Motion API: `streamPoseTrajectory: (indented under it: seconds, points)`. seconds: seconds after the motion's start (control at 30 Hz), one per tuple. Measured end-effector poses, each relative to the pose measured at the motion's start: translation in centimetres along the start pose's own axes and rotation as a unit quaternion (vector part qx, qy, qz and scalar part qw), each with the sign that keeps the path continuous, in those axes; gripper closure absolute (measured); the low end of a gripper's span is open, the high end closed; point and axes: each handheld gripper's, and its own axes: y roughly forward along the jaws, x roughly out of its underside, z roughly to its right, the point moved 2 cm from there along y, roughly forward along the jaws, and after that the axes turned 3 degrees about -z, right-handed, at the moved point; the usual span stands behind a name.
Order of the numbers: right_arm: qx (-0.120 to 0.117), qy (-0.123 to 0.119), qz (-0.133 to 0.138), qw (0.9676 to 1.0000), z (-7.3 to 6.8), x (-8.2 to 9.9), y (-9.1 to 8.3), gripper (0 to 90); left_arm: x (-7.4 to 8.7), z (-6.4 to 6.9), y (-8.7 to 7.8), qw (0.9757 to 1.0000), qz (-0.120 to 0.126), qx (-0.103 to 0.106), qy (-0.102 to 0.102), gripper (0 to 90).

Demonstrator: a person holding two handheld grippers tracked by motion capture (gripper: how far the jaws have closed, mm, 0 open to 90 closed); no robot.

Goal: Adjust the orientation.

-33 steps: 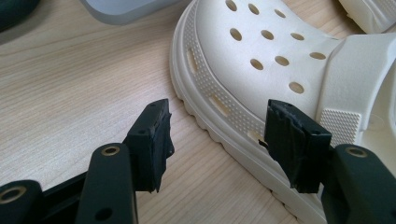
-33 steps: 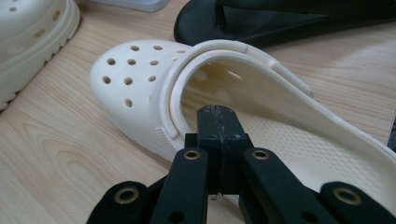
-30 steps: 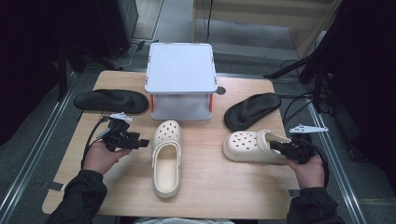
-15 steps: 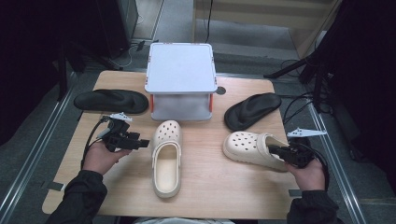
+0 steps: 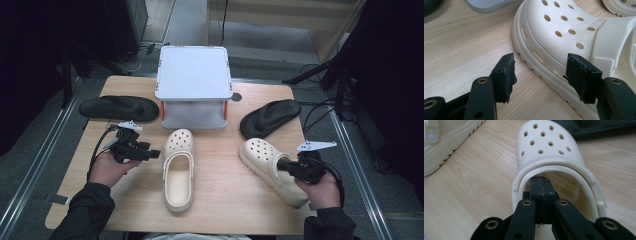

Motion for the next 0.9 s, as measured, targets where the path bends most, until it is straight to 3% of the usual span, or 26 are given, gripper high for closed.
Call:
streamPoseTrajectory:
  seconds: [0.53,0.73,0.9]
  points:
    - [-0.019,-0.004,-0.013,0.9997,-2.2,-1.0,1.7,88.1,-0.1,0.1,0.0,1.0,0.002,0.008,-0.001,40.6]
    - [-0.023,0.008,0.004,0.9997,-1.8,-0.5,0.8,82.0,-0.6,0.3,0.2,0.9999,0.002,0.014,0.005,40.4]
    - [-0.004,0.004,0.027,0.9996,-1.7,0.2,-0.4,76.1,-1.2,0.4,0.7,0.9998,0.001,0.018,0.009,40.3]
